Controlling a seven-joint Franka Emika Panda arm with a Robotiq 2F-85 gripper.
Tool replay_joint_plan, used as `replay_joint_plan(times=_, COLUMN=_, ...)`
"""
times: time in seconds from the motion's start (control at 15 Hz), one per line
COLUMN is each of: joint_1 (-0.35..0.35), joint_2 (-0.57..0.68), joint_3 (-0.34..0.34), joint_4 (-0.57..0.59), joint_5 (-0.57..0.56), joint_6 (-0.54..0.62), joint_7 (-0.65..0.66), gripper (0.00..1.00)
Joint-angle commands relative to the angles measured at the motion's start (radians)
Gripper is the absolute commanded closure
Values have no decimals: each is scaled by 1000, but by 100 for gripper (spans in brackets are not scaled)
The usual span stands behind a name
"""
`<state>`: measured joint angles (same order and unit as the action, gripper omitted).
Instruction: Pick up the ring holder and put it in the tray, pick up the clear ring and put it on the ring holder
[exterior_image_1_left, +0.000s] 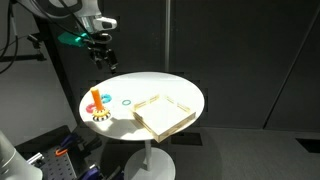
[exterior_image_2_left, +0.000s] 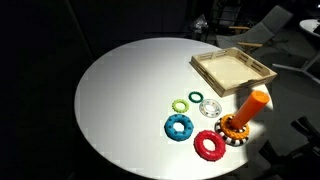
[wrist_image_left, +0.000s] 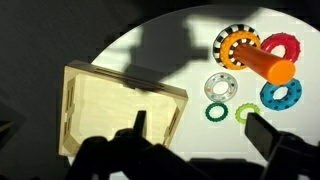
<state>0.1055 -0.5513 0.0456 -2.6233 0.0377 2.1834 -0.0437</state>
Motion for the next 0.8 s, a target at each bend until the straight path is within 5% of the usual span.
replay_joint_plan(times=0.0, joint_1=8, joint_2=31, joint_3=29, joint_4=21, joint_5=2, joint_6=4, joint_7=21, gripper=0)
replay_joint_plan(times=0.73, joint_1=51, joint_2=225, joint_3=162, joint_4=102, joint_5=-4, joint_6=42, joint_7=183, gripper=0)
